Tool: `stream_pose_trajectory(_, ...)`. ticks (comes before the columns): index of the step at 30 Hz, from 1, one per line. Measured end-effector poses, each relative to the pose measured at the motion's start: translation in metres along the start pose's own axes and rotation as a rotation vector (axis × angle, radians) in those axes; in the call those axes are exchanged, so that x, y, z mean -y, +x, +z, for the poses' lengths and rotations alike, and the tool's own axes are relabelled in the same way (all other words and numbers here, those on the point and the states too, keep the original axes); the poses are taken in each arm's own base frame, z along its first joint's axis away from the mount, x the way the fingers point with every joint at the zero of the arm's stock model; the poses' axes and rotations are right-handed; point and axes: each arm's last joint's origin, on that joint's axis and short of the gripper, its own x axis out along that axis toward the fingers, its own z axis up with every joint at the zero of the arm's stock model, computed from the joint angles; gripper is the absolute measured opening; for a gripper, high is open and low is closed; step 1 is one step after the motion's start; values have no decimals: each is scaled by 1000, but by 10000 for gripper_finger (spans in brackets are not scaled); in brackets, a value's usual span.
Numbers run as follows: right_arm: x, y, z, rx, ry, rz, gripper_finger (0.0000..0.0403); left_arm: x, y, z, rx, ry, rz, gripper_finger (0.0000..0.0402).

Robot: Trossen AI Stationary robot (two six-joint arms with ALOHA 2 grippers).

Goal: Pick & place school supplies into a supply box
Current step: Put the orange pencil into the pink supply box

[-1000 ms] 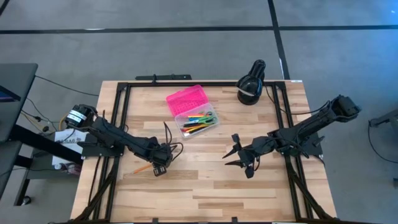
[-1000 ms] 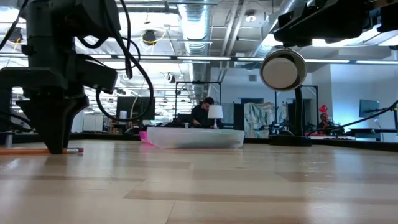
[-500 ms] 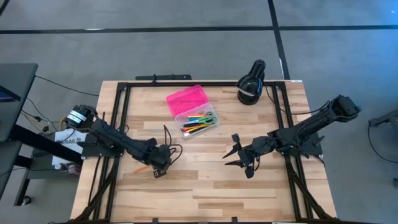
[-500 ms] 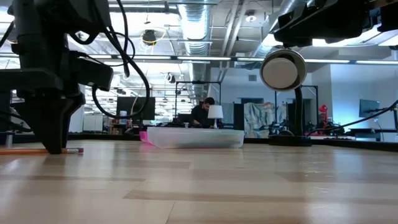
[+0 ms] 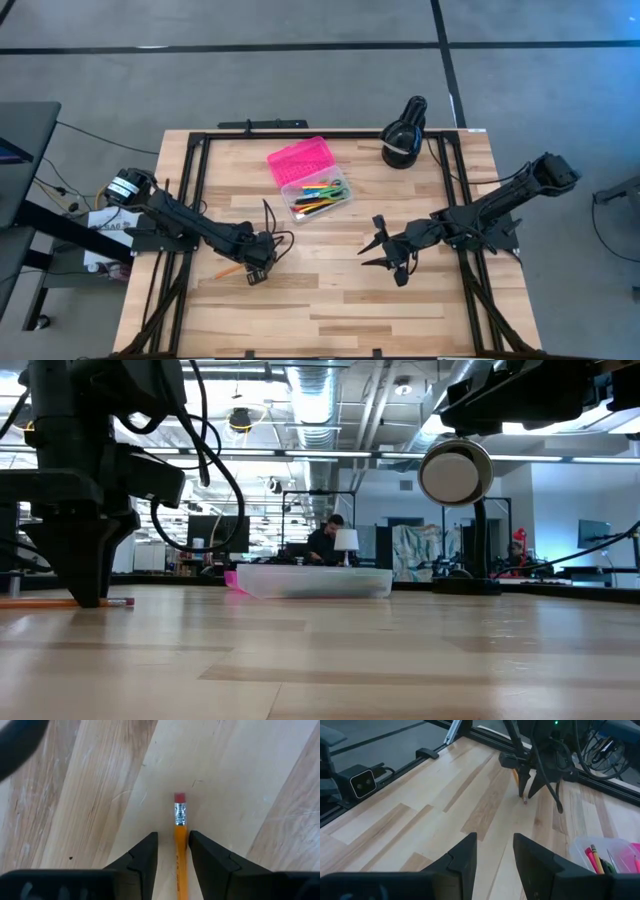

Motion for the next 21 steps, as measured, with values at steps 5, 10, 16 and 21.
stream_pose_trajectory(5,0,0,0,0,0,0,122,0,0,0,0,22,0,110)
stream_pose_trajectory(10,0,0,0,0,0,0,122,0,0,0,-1,40,1,96)
stream_pose_trajectory(16,0,0,0,0,-1,0,122,0,0,0,-1,67,0,71)
stream_pose_trajectory(21,0,0,0,0,-1,0,122,0,0,0,-4,87,-4,62)
